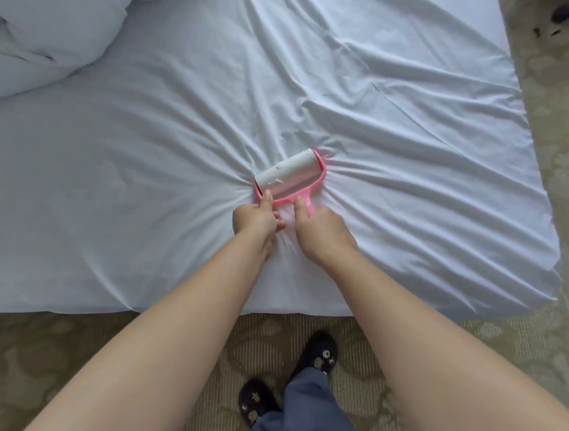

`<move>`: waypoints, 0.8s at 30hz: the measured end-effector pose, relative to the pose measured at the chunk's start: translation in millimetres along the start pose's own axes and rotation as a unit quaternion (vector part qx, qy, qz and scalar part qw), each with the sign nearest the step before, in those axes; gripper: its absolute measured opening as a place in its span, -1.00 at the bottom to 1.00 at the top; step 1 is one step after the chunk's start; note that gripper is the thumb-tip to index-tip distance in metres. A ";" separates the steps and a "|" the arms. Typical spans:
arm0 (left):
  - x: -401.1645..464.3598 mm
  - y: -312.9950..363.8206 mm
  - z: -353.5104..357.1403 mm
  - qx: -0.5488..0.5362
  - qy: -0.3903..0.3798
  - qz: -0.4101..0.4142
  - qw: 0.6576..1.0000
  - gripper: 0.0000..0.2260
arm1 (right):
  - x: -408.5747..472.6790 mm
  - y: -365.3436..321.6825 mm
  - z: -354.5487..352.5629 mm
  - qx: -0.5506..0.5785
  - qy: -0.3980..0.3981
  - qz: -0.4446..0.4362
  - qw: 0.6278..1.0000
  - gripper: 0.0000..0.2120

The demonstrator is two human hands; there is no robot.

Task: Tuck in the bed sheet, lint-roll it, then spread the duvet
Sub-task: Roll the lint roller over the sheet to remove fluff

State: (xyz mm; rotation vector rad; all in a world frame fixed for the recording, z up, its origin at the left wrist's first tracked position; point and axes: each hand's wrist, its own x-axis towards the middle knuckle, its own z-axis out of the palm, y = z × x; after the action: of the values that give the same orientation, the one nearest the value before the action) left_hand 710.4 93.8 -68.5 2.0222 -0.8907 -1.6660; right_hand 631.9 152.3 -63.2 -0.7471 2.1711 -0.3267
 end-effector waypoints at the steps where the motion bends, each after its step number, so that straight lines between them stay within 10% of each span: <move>1: -0.2 3.2 -2.3 0.010 -0.011 -0.007 1.000 -0.66 | 0.9 -1.1 -1.2 -0.002 0.001 0.000 1.000 -0.38; 24: -19.4 0.9 -19.1 0.083 -0.085 -0.081 0.990 -0.78 | -32.1 12.1 -10.5 -0.023 -0.020 0.028 0.999 -0.39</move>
State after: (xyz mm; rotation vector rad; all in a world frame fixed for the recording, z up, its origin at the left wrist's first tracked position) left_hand 726.8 104.2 -49.3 2.1368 -0.9736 -1.9353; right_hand 635.3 181.3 -42.4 -0.7121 2.1640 -0.2319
